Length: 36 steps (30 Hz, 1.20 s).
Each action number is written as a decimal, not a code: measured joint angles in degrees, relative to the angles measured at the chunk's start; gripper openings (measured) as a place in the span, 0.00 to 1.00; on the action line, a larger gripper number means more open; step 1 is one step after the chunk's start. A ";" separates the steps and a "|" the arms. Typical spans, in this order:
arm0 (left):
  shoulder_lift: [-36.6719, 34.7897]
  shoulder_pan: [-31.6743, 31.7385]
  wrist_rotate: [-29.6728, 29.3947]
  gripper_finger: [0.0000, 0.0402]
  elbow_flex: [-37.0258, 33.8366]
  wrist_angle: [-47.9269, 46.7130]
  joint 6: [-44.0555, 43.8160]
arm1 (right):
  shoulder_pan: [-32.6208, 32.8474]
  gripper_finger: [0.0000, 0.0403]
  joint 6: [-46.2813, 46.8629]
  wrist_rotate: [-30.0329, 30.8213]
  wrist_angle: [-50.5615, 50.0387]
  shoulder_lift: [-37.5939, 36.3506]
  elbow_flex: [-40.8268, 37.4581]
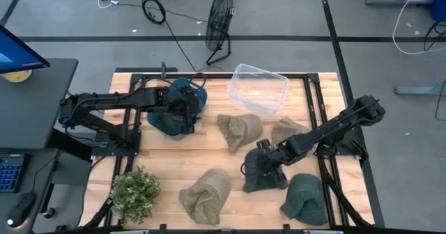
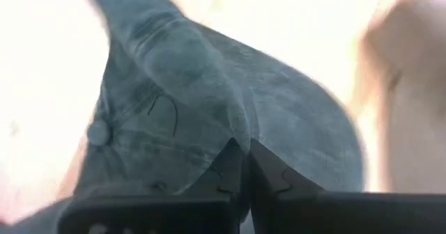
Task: Pick & Place hat
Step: Put the top blue cap into the blue bin
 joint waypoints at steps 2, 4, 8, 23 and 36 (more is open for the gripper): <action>0.00 0.00 3.92 0.45 0.00 1.72 -3.16 | 0.60 0.02 -7.53 2.47 -0.63 -0.06 2.56; 0.00 0.00 7.07 0.44 0.00 4.25 -6.83 | 1.15 0.02 -17.13 5.66 -0.48 -0.06 4.67; 0.00 -0.26 13.67 0.42 0.00 7.93 -10.82 | 1.44 0.02 -37.08 15.98 -0.29 -0.11 6.73; 2.21 -3.50 16.64 0.39 0.02 16.41 -21.39 | -1.82 0.01 -79.62 32.85 18.30 -0.13 6.79; 5.84 -3.48 16.58 0.39 -0.03 21.41 -22.40 | -5.01 0.01 -85.45 30.48 23.09 -0.15 6.81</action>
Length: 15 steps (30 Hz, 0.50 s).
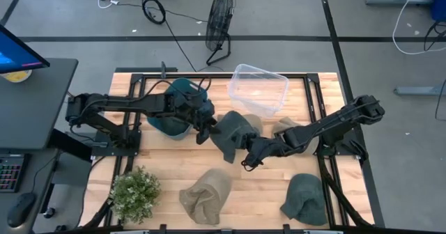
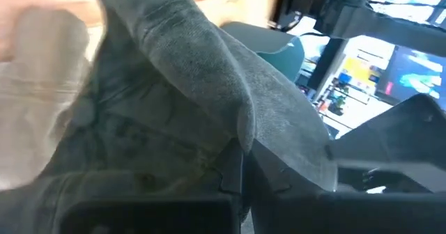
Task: Pick & Place hat
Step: Put the top blue cap into the blue bin
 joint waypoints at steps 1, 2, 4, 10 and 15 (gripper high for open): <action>0.27 0.00 -0.01 0.39 0.06 0.79 0.17 | -0.13 0.01 0.00 0.06 0.29 0.00 0.00; 0.31 0.00 -0.05 0.39 0.03 0.18 0.25 | -0.41 0.01 -0.02 0.09 0.36 0.00 0.00; 0.29 0.00 -0.05 0.37 -0.01 0.87 0.31 | -0.80 0.02 0.65 0.00 0.36 0.00 0.00; -0.33 0.04 -0.04 0.12 0.06 0.72 1.19 | -1.66 0.10 10.20 -0.46 0.67 0.00 0.00; -0.33 0.03 -1.47 0.04 0.06 0.46 0.50 | -1.67 0.17 16.91 1.49 0.58 0.00 0.00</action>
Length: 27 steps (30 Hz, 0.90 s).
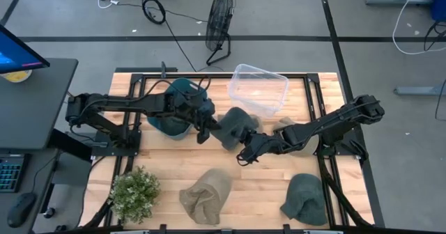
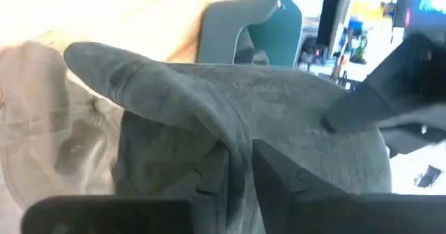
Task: Pick & Place hat
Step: Put the top blue cap into the blue bin
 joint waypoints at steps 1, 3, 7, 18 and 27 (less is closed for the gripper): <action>0.00 -0.02 -1.20 0.04 0.00 -0.16 -0.68 | 0.03 0.18 1.57 1.02 -0.08 0.00 0.00; -0.24 -0.03 -3.64 0.03 0.00 -0.53 -0.95 | 0.27 0.20 4.79 4.06 -0.26 0.00 0.00; -2.13 0.01 -8.74 0.03 -0.04 -3.32 -2.20 | 0.85 0.24 11.75 11.15 -1.22 0.00 0.00; -17.52 -0.18 -29.21 0.03 -0.03 -19.85 -9.94 | 1.59 0.26 25.36 21.66 -8.21 -0.02 0.00; -24.65 -2.63 -42.21 0.03 -0.02 -34.25 -20.33 | 1.57 0.26 29.85 21.56 -13.42 -0.02 0.00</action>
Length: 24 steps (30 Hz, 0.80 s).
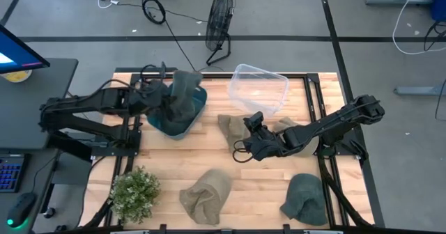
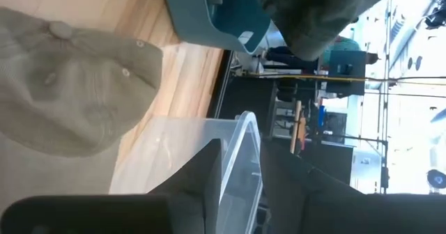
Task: Pick & Place hat
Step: Put the top blue cap into the blue bin
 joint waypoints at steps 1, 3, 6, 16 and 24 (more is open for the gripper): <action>-0.12 -0.04 -0.50 0.03 -0.04 -0.93 -0.52 | -0.02 0.26 0.00 -0.18 -0.03 0.00 0.00; -0.13 -0.01 -2.00 0.04 -1.27 -0.61 -1.80 | -0.03 0.26 -0.03 -0.40 -0.07 0.00 0.00; -0.07 0.07 -2.93 0.04 -5.92 1.81 -3.68 | -0.05 0.26 0.46 -0.54 0.00 0.00 0.00; -1.60 -0.04 -5.55 0.05 -19.99 10.82 -20.27 | -0.18 0.25 2.38 -3.62 -0.04 0.00 0.00; -1.58 -0.68 -2.38 0.07 -23.43 9.95 -29.77 | -1.02 0.25 2.34 -3.68 -0.10 0.00 0.00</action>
